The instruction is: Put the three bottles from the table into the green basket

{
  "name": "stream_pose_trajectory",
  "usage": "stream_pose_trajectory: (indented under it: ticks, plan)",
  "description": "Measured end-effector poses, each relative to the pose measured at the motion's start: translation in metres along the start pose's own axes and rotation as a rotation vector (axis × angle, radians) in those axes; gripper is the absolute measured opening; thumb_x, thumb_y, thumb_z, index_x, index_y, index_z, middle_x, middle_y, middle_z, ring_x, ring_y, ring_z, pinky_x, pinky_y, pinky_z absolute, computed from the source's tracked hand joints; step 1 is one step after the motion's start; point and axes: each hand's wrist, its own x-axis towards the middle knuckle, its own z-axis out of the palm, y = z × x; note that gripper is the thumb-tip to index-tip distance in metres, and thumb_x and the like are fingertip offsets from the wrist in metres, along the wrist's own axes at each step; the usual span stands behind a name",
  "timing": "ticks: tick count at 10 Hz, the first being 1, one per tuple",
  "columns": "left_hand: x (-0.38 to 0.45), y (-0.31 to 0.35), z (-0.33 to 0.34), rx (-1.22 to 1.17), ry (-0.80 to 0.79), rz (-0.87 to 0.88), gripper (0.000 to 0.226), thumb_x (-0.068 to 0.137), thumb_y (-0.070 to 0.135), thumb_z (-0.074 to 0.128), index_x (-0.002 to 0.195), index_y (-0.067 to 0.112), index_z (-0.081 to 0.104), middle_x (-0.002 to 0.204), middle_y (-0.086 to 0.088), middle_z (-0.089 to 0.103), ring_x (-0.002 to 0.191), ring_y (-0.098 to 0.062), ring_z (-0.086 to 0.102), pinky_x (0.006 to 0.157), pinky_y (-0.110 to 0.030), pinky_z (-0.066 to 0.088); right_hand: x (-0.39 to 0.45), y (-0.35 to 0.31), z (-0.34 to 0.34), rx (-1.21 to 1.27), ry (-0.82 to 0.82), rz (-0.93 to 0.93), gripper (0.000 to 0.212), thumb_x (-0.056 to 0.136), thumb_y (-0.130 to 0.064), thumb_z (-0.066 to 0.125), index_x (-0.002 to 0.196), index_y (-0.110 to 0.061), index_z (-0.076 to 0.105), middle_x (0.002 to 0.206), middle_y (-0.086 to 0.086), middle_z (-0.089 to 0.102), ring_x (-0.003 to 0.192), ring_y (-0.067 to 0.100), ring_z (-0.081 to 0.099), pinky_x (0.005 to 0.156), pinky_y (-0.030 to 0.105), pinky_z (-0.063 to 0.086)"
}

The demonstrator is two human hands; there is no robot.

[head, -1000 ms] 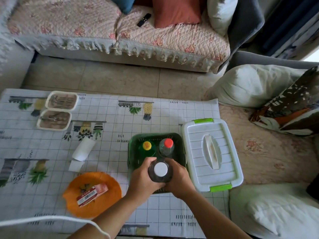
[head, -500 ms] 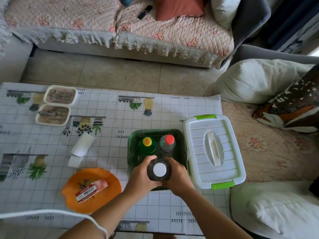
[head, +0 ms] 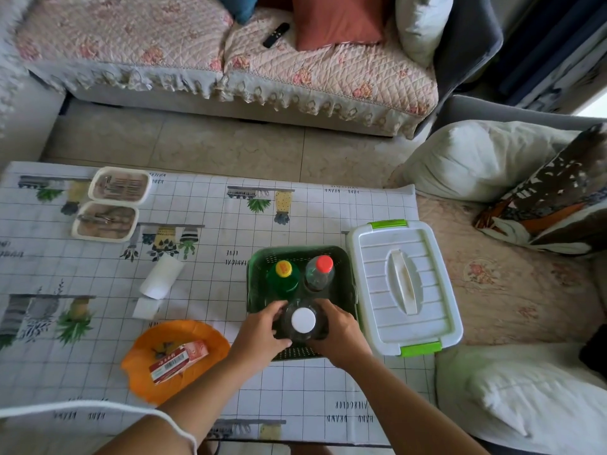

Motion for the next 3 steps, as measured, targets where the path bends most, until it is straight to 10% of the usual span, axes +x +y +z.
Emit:
stream_pose_trajectory:
  ticks: [3]
  plan:
    - [-0.011,-0.004,-0.022,0.099,-0.010,-0.048,0.055,0.073,0.007,0.077,0.123,0.017,0.055,0.115,-0.002,0.069,0.105,-0.016,0.064,0.089,-0.034,0.056,-0.024,-0.014,-0.013,-0.052,0.055,0.063,0.051,0.079,-0.015,0.075,0.124,-0.023,0.052,0.110,-0.002,0.067,0.090,0.013,0.058,0.087,0.033,0.055]
